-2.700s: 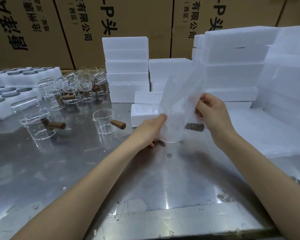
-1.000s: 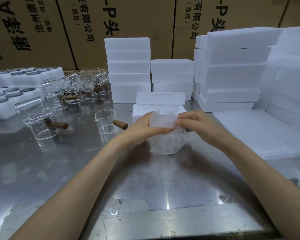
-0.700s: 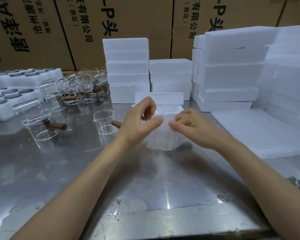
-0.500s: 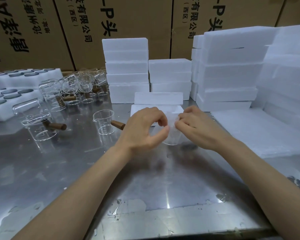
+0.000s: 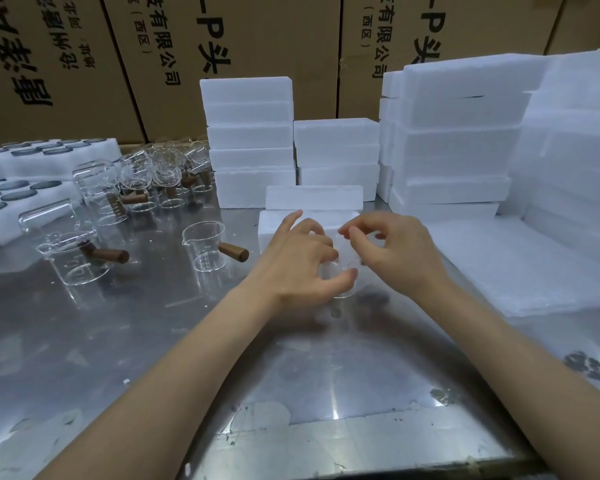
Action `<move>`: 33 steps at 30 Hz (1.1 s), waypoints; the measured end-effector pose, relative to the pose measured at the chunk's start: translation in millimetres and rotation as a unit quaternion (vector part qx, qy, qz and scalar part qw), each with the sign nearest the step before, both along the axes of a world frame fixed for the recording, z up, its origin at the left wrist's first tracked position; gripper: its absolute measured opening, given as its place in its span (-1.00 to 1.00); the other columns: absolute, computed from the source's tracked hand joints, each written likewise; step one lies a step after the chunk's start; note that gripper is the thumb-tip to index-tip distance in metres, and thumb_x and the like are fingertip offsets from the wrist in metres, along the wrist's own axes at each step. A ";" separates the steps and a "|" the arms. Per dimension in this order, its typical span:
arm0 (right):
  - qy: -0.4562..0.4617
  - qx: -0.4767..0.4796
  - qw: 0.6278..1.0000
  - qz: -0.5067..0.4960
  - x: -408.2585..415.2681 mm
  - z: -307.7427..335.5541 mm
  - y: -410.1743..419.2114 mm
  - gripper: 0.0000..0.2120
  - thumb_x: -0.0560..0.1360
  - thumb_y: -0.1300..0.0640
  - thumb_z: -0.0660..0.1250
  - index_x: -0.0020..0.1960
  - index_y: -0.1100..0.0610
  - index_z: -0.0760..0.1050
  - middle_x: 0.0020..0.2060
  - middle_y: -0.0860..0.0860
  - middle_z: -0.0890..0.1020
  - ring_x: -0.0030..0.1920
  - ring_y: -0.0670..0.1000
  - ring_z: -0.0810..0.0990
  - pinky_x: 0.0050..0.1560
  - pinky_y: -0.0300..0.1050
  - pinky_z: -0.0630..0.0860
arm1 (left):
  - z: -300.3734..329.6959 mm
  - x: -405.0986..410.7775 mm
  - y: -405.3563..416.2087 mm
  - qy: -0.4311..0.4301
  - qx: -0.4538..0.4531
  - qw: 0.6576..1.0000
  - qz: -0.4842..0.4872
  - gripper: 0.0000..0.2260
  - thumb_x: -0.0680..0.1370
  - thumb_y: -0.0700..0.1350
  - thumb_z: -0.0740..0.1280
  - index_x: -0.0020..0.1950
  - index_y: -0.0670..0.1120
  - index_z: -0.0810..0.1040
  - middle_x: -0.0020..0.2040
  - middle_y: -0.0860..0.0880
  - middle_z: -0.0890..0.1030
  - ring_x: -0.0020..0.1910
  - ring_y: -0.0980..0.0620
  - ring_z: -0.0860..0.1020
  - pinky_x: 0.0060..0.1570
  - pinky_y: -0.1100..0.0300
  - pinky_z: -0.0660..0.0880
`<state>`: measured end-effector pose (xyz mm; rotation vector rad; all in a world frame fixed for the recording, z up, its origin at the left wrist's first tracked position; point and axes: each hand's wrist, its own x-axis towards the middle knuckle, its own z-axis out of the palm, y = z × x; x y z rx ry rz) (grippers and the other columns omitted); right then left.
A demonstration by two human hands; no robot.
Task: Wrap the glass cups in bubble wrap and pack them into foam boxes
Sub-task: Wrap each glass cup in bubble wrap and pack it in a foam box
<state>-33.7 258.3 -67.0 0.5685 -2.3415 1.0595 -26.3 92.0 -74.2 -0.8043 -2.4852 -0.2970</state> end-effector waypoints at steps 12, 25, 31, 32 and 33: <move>-0.040 0.069 0.996 0.030 1.8 3.3 -2.0 -0.61 0.62 0.05 0.11 -0.29 -0.07 0.58 -0.34 -0.19 0.57 -0.08 -0.08 0.50 -0.01 -0.13 0.40 | -1.8 12.2 9.6 -0.006 -0.004 1.000 -0.010 -0.62 0.52 0.10 0.11 0.15 -0.07 0.56 -0.34 0.09 0.50 -0.22 0.01 0.52 0.37 0.11 0.18; -0.056 0.219 0.974 0.030 -0.2 0.3 -3.4 -0.58 0.63 0.01 -0.05 -0.17 0.08 0.52 -0.17 -0.10 0.57 0.08 -0.11 0.36 0.10 0.02 0.40 | 4.4 15.5 -7.1 0.092 0.059 0.994 -0.028 -0.79 0.47 0.00 0.32 -0.20 -0.10 0.67 -0.32 0.00 0.63 -0.30 -0.07 0.50 -0.10 0.08 0.43; -0.049 0.267 0.962 0.038 -2.2 -4.2 -11.0 -0.61 0.62 -0.02 -0.05 -0.25 -0.10 0.45 -0.21 -0.22 0.53 0.06 -0.14 0.26 0.14 -0.03 0.38 | 4.5 9.3 -7.7 0.029 -0.002 1.000 0.004 -0.65 0.45 0.15 0.12 -0.28 -0.03 0.57 -0.42 0.10 0.45 -0.20 0.04 0.35 0.20 0.05 0.27; -0.046 0.265 0.962 0.039 -1.9 -4.5 -10.6 -0.61 0.61 -0.04 -0.05 -0.27 -0.10 0.45 -0.22 -0.23 0.52 0.06 -0.14 0.27 0.12 -0.03 0.39 | 3.8 8.5 -7.7 0.017 -0.005 1.000 0.007 -0.61 0.43 0.17 0.09 -0.25 -0.04 0.59 -0.39 0.09 0.50 -0.18 0.04 0.36 0.21 0.05 0.26; -0.037 0.259 0.964 0.041 -1.4 -4.5 -9.6 -0.59 0.61 -0.08 -0.05 -0.27 -0.09 0.46 -0.22 -0.22 0.53 0.07 -0.12 0.31 0.10 -0.03 0.39 | 3.1 7.9 -9.0 -0.003 0.014 1.000 0.002 -0.59 0.42 0.18 0.08 -0.21 -0.04 0.60 -0.34 0.09 0.54 -0.15 0.05 0.39 0.22 0.06 0.28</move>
